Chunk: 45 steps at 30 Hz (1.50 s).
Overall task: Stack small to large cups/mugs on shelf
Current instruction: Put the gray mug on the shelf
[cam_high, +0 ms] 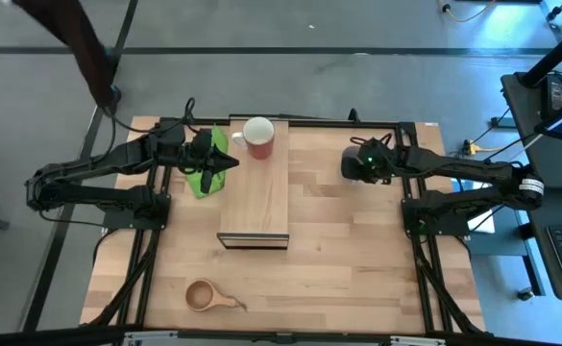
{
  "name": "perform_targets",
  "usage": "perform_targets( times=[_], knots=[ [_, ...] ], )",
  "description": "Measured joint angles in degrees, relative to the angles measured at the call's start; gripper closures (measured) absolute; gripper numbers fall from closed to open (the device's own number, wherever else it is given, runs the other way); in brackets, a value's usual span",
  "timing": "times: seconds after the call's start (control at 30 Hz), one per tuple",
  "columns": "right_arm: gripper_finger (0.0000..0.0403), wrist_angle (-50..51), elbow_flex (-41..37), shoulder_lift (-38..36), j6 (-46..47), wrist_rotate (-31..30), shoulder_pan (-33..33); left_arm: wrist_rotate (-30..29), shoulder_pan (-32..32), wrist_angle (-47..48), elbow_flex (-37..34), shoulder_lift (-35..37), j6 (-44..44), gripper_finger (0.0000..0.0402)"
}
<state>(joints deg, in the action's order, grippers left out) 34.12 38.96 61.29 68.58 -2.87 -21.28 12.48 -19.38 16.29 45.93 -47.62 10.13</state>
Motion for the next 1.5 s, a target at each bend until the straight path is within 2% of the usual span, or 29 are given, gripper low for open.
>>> perform_targets(
  times=[0.13, 0.23, 0.4, 0.5, 0.6, 0.73, 0.83, 0.97, 1.3, 1.5],
  knots=[
    [0.0247, -1.6, 0.0, 1.28, 0.0, -0.02, 1.32, -0.01, 0.0, 0.0, 0.0, 0.0, 0.0, 0.0388],
    [0.0247, -6.47, 0.01, 2.36, -1.32, -0.85, 2.95, 0.01, 0.01, 0.0, 0.0, 0.0, 0.01, 0.0388],
    [0.0254, -10.23, 6.04, 2.57, -8.09, -10.16, 5.48, 0.01, 0.0, 0.36, 0.0, 0.0, 0.24, 0.0388],
    [0.0265, -3.85, 12.85, 2.57, -15.39, -15.72, 5.47, -0.01, 0.01, 1.01, 0.0, 0.0, 0.24, 0.0388],
    [0.028, 10.29, 19.53, 2.72, -17.8, -20.23, 3.91, 0.01, 0.02, 1.05, 0.0, 0.0, 0.24, 0.0388],
    [0.0305, 25.72, 23.3, 2.79, -15.8, -17.21, 0.61, 0.01, 0.02, 1.05, 0.0, 0.0, 0.02, 0.0388],
    [0.0337, 30.24, 23.06, 2.72, -13.35, -11.61, 0.17, 0.01, 0.01, 1.05, 0.0, 0.0, -0.01, 0.0388],
    [0.0393, 30.13, 20.02, 2.76, -9.78, -6.35, 1.64, 0.01, 0.02, 1.05, 0.0, 0.0, -0.11, 0.0388],
    [0.0399, 20.82, 7.87, 2.74, -1.32, -2.93, 5.07, 0.01, 0.02, 1.07, 0.0, 0.0, -0.17, 0.0388],
    [0.0401, 14.7, 3.24, 2.74, -0.08, -5.34, 4.98, -0.01, 0.0, 1.25, 0.0, 0.0, -0.14, 0.0388]
  ],
)
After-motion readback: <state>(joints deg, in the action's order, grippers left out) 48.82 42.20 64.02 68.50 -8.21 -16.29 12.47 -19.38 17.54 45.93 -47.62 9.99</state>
